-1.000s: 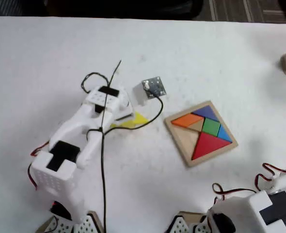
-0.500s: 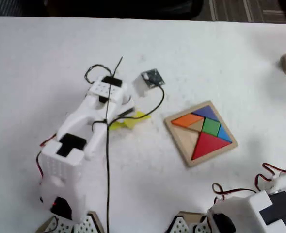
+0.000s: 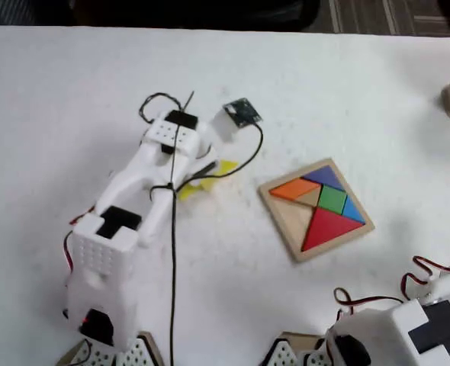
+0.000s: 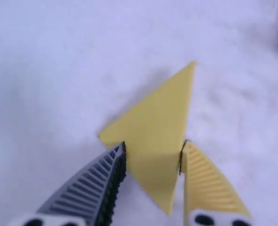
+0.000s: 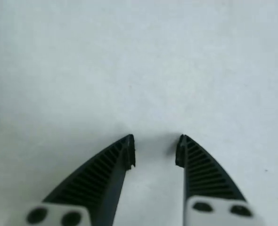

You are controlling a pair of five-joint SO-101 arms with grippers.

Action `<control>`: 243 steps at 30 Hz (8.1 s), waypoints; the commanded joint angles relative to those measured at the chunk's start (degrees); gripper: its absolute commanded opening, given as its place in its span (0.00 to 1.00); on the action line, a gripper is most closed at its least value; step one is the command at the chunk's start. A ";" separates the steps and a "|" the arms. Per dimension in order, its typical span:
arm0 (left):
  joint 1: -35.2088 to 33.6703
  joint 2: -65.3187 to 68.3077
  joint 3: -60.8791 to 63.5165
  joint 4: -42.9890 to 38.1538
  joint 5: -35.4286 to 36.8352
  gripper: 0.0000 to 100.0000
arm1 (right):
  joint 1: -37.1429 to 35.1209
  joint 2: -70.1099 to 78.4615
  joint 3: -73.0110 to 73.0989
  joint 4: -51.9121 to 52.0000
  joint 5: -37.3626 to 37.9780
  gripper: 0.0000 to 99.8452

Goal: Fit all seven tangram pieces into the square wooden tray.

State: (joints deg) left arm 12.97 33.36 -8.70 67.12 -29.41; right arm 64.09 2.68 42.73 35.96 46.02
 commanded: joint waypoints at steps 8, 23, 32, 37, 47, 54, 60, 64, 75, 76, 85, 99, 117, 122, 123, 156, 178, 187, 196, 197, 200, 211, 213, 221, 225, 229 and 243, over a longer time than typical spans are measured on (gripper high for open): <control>-2.95 -0.04 -1.05 1.14 14.24 0.21 | -0.92 -1.71 0.88 1.10 0.97 0.16; -4.44 -3.30 -1.05 -7.30 -6.59 0.39 | -0.04 -1.63 0.88 1.10 1.05 0.16; -5.85 -2.95 -1.14 -10.73 -16.35 0.39 | -0.22 -1.45 0.88 1.01 1.05 0.16; -4.62 -2.68 -1.05 -12.92 -18.46 0.39 | -0.04 -1.80 0.88 1.10 1.05 0.16; -2.95 3.91 -1.14 -14.68 -18.11 0.39 | 0.04 -1.45 0.88 1.10 1.05 0.16; -1.54 6.37 -1.23 -14.86 -18.64 0.31 | 0.04 -1.36 0.88 1.10 1.05 0.16; -1.63 5.49 -1.14 -13.71 -18.20 0.22 | 0.31 -1.36 0.88 1.01 1.05 0.16; -1.71 2.15 -1.05 -9.32 -18.11 0.17 | 0.84 -1.80 0.79 0.92 1.05 0.16; -1.45 0.40 -0.62 4.22 -8.70 0.16 | 0.84 -1.80 0.79 1.10 1.05 0.16; -1.36 0.40 -0.53 5.45 -8.70 0.16 | 0.84 -1.80 0.79 1.10 1.05 0.16; -3.12 -2.24 8.44 8.00 10.81 0.16 | 0.92 -1.80 0.79 1.10 1.05 0.16; -7.34 -31.43 38.77 -8.44 22.68 0.21 | 1.71 -1.89 0.79 1.10 1.05 0.16; -14.11 -31.16 38.33 -18.20 16.09 0.36 | 1.45 -15.34 2.73 14.11 1.05 0.16; -13.14 -25.71 36.57 -17.85 12.40 0.36 | 1.36 -19.30 6.42 14.02 1.76 0.16; -12.97 -25.27 35.78 -16.79 12.22 0.36 | 1.36 -20.00 6.95 14.02 2.90 0.16; -11.38 -28.18 38.33 -10.81 23.21 0.29 | 1.27 -24.40 10.11 12.09 4.40 0.16; -10.24 -30.64 44.84 -11.52 30.59 0.32 | 1.19 -24.40 10.20 12.44 4.31 0.16; -8.66 -30.55 44.84 -11.52 30.24 0.23 | 1.71 -24.92 10.20 12.44 4.40 0.16; -8.84 -30.64 44.84 -11.16 30.07 0.23 | 1.80 -24.66 10.20 12.44 4.57 0.16; -8.75 -30.73 44.84 -11.16 30.07 0.24 | 1.80 -24.57 10.20 12.44 4.57 0.16; -8.92 -31.16 45.89 -11.52 30.51 0.34 | 1.80 -24.48 10.20 12.44 4.57 0.16; -7.87 -38.11 54.33 -18.55 32.18 0.46 | 1.80 -24.48 10.73 12.26 4.66 0.16; -7.69 -37.67 54.24 -18.29 32.18 0.44 | 1.80 -24.92 11.69 12.09 4.66 0.16; -7.78 -32.22 49.05 -14.95 31.74 0.29 | 3.38 -24.92 11.60 12.00 4.66 0.16; -7.69 -30.99 47.91 -13.98 31.91 0.28 | 4.44 -24.92 11.60 12.00 4.75 0.16; -7.78 -30.99 48.00 -13.98 32.18 0.28 | 4.53 -24.92 11.60 10.77 4.75 0.16; -13.49 -31.08 48.26 -11.96 31.47 0.18 | 4.62 -24.92 11.60 10.86 4.75 0.16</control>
State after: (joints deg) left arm 2.51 0.84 39.12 54.81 3.03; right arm 68.13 -19.82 55.03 47.47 50.07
